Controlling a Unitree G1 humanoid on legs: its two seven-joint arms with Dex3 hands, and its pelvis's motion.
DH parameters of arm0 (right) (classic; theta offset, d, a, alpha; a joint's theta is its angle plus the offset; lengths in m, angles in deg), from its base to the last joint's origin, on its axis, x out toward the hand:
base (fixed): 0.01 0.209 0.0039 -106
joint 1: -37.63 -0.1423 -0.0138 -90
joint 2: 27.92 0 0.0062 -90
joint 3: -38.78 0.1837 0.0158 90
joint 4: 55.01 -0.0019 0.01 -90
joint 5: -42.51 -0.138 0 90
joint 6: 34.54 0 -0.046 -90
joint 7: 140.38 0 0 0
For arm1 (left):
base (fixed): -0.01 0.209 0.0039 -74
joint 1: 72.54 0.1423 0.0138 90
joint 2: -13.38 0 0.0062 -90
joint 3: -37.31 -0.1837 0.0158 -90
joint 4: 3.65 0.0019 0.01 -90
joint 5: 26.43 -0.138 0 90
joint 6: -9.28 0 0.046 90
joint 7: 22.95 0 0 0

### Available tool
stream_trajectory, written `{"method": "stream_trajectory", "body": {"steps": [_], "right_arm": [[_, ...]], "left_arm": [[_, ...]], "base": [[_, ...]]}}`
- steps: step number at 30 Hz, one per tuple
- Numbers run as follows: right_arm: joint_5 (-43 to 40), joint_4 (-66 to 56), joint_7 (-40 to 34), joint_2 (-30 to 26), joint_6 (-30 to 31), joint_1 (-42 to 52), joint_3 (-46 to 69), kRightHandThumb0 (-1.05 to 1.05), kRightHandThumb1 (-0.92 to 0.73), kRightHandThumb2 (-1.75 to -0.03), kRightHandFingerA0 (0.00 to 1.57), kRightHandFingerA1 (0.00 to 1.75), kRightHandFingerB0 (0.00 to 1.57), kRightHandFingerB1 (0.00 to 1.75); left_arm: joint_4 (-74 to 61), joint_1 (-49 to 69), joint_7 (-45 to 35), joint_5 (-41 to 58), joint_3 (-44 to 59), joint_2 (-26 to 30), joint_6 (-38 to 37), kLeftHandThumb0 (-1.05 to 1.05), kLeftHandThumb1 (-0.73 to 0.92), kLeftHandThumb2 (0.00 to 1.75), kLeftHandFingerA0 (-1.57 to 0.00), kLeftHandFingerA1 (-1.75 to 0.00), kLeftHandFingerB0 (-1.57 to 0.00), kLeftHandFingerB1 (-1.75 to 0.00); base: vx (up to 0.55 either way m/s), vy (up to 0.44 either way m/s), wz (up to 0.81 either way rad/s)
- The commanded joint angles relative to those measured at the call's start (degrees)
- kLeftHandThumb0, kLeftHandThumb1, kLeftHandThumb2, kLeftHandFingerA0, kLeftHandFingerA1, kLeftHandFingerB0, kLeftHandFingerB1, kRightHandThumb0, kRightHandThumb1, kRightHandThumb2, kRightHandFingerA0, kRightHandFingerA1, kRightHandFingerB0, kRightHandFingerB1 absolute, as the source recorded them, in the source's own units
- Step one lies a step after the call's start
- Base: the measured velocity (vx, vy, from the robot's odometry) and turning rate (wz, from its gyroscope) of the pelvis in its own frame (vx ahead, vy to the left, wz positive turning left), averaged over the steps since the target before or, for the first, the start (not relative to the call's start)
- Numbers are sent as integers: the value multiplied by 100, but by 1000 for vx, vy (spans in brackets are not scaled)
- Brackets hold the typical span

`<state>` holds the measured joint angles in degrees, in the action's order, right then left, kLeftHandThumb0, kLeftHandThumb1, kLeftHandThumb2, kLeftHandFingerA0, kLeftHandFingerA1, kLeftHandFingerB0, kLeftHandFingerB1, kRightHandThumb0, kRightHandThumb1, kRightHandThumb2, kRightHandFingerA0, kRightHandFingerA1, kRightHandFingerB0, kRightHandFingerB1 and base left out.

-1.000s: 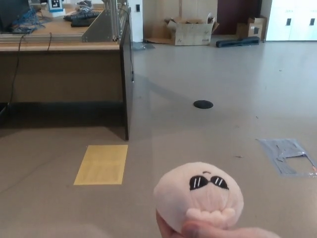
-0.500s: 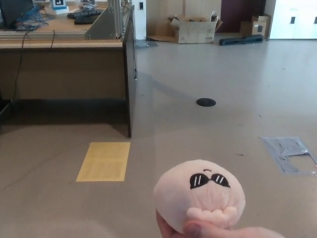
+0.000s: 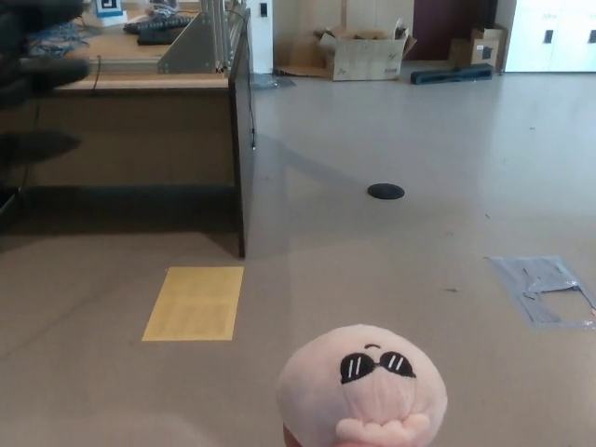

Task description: The robot extends its left hand to pick up an emotional support dumpling from the palm of a person and brings its hand down by its side. Then it extends its arm again to hand the dumpling back to the person.

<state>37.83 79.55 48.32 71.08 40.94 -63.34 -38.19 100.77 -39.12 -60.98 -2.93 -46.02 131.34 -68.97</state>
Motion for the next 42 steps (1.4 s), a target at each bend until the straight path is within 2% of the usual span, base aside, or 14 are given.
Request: {"method": "stream_trajectory", "body": {"steps": [1,2,3,4,5,6,8,12,16,17,20,29,37,42], "right_arm": [[-76,5,-6,-113,-174,96,48,-31,-61,-58,85,52,47,35],[-146,-38,33,-59,-123,159,73,-32,-60,-58,85,52,47,36],[-106,59,-35,-45,-275,171,80,-32,-58,-57,86,53,48,36],[-90,57,-58,-38,-288,186,75,-32,-59,-57,86,52,48,36],[-74,38,-81,-29,-282,209,65,-32,-59,-57,86,52,48,36],[-74,20,-63,-44,-278,223,63,-31,-60,-58,86,52,47,36],[-104,15,11,-76,-292,218,73,-30,-60,-58,85,52,47,36],[-27,46,-54,-121,-258,108,33,-32,-60,-58,87,51,47,36],[10,133,-50,-129,-355,21,3,-30,-60,-58,87,53,45,36],[57,176,-59,-126,-356,-38,-43,-31,-60,-58,86,52,43,35],[87,210,-43,-118,-364,-45,-115,-30,-61,-59,85,52,43,35],[78,241,-25,-184,-378,-33,-164,-31,-60,-59,93,53,45,36],[131,132,-66,-222,-446,114,-212,-31,-61,-59,89,52,43,36],[240,312,-170,-303,-468,-130,-281,-31,-61,-60,91,52,44,36]], "left_arm": [[-337,-1065,-1258,-702,-1051,355,151,-30,17,79,0,-47,0,-47],[-447,-1791,-1701,-1079,-1829,55,271,-56,35,77,-1,-40,0,-27],[-447,-2230,-1984,-1207,-2275,-260,277,-54,33,77,-1,-30,-1,-24],[-416,-2358,-2053,-1179,-2393,-350,412,-61,31,64,-4,-19,-3,-21],[-362,-2500,-2121,-1119,-2521,-434,616,-61,31,64,-4,-19,-3,-21],[-339,-2646,-2191,-1276,-2727,-531,516,-56,33,77,0,-17,0,-20],[-292,-2873,-2248,-1361,-3036,-763,573,-57,38,75,0,0,0,-7],[-47,-3318,-2602,-1751,-3725,-1124,283,-63,38,80,0,-3,0,0],[-83,-3498,-2658,-1950,-4104,-1239,407,-59,35,80,0,-4,0,-1],[-191,-3465,-2622,-2085,-4317,-1325,490,-55,33,80,0,-14,0,-5],[-557,-3297,-2575,-2283,-4678,-1408,661,-55,34,81,0,-13,0,-4],[-1470,-2996,-2807,-2697,-4929,-1327,1044,-64,42,85,0,-7,0,0],[-1617,-2904,-3152,-2970,-4949,-1432,1118,-64,41,86,0,-4,0,0],[-1342,-3369,-3605,-2996,-4724,-1384,1158,-67,42,86,0,-4,0,0]], "base": [[0,0,0],[0,0,0],[0,0,0],[0,0,0],[0,0,0],[0,0,0],[0,0,0],[0,0,0],[0,0,0],[0,0,0],[0,0,0],[0,0,0],[0,0,0],[0,0,0]]}}
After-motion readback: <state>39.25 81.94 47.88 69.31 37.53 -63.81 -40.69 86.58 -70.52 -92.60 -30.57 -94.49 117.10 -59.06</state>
